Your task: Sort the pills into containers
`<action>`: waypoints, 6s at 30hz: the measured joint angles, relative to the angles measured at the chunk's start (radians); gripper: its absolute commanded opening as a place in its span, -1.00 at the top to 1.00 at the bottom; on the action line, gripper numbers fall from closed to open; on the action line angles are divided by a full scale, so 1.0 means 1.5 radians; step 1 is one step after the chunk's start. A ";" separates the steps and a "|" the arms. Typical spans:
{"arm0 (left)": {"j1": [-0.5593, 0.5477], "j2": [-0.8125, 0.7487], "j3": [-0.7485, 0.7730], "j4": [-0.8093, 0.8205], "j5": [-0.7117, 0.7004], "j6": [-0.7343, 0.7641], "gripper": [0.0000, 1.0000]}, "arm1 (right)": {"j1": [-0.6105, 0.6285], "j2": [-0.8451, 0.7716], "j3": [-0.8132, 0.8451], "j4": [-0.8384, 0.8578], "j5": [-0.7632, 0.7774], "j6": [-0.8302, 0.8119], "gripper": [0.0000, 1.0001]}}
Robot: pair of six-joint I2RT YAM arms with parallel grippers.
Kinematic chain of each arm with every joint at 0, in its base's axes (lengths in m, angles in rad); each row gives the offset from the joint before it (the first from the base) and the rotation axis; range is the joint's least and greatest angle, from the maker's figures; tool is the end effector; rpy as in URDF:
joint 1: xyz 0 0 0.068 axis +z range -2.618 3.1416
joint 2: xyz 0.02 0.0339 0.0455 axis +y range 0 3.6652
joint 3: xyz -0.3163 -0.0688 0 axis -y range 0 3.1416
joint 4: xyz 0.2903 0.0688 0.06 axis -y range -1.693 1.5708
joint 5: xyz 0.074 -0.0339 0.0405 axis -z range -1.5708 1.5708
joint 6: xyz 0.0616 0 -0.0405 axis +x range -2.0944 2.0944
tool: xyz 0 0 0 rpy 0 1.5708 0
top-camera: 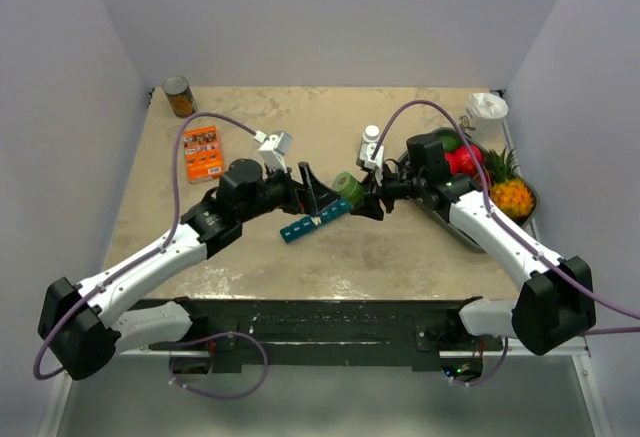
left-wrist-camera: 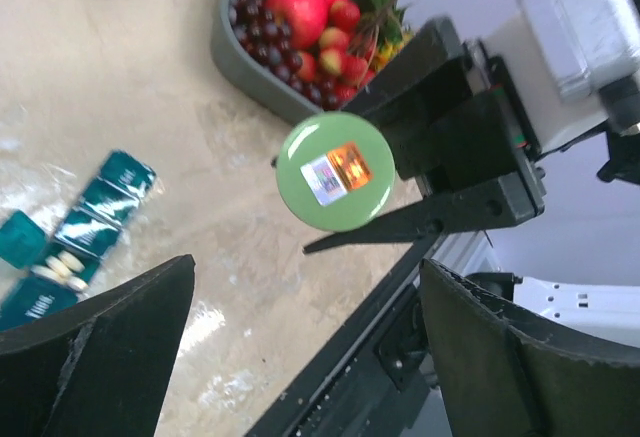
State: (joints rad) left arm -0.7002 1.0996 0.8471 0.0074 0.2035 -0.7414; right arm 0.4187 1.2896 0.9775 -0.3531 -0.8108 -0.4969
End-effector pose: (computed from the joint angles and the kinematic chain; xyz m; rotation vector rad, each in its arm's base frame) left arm 0.2235 -0.2046 0.3483 0.1168 1.9801 -1.1704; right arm 0.2729 0.1703 0.3135 -1.3060 1.6702 0.8506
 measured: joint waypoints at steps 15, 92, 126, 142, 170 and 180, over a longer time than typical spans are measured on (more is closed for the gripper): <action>-0.034 0.090 0.037 0.036 -0.019 -0.043 -0.83 | 0.000 0.001 0.000 -0.001 0.022 -0.002 1.00; 0.017 -0.030 -0.112 0.109 0.057 -0.174 -0.90 | 0.005 0.051 0.009 -0.075 -0.111 -0.096 1.00; 0.060 0.130 -0.023 0.166 0.441 0.292 -0.18 | 0.007 0.096 0.012 -0.150 -0.245 -0.088 1.00; 0.061 -0.151 -0.102 0.205 0.151 0.127 -0.99 | 0.010 0.104 0.028 -0.115 -0.266 -0.097 1.00; -0.041 0.080 0.034 -0.062 0.003 -0.148 0.96 | 0.010 0.096 0.028 -0.110 -0.185 -0.096 1.00; 0.011 0.080 -0.042 0.113 0.266 0.130 0.77 | 0.013 0.095 0.028 -0.146 -0.219 -0.098 1.00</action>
State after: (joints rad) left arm -0.6838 1.2194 0.7841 0.1764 0.6025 -0.5457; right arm 0.4377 1.4322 1.0199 -0.5720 -1.1397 -0.6437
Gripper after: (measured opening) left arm 0.548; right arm 0.542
